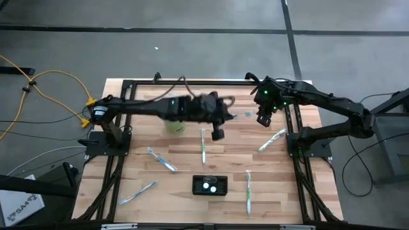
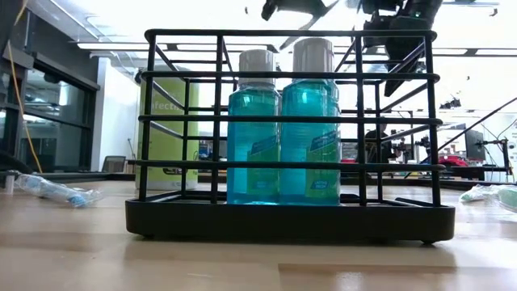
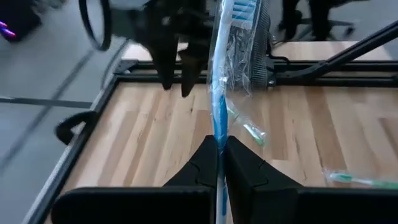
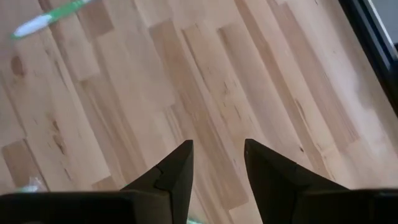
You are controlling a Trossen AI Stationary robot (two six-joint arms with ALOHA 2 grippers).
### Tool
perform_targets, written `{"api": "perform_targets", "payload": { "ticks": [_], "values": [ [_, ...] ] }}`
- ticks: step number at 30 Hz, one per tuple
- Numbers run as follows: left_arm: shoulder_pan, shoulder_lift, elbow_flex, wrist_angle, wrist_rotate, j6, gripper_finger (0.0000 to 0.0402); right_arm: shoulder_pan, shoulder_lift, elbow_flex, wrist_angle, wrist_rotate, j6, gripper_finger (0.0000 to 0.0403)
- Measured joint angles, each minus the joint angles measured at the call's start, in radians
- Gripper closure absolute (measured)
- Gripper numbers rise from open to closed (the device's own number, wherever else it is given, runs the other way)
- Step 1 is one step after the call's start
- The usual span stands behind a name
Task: Pick & Place toothbrushing station
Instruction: Put the top blue toothbrush into the mesh organizer
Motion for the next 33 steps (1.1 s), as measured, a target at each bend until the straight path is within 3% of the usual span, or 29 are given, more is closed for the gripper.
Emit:
{"api": "perform_targets", "payload": {
  "ticks": [3,7,14,22,28,33],
  "values": [
    [-0.081,0.0,0.0,0.0,-0.11,0.002,0.04,0.031,0.0,-0.002,0.03,0.0,0.013,0.0268],
    [-0.175,0.0,0.0,0.014,-0.159,-0.045,0.04,0.072,0.0,-0.002,0.038,0.0,0.018,0.0268],
    [-0.327,0.0,0.0,0.109,-0.367,-0.037,0.04,0.141,0.0,-0.002,0.064,0.002,0.039,0.0268],
    [-0.41,-0.003,-0.015,0.238,-0.38,0.042,0.04,0.19,0.0,-0.002,0.106,0.006,0.064,0.0268],
    [-0.415,-0.006,-0.182,0.469,-0.391,0.084,0.04,0.225,0.0,-0.002,0.116,0.006,0.07,0.0268],
    [-0.438,-0.046,-0.386,0.711,-0.484,0.099,0.04,0.249,0.0,-0.002,0.12,0.006,0.088,0.0268]
  ]
}}
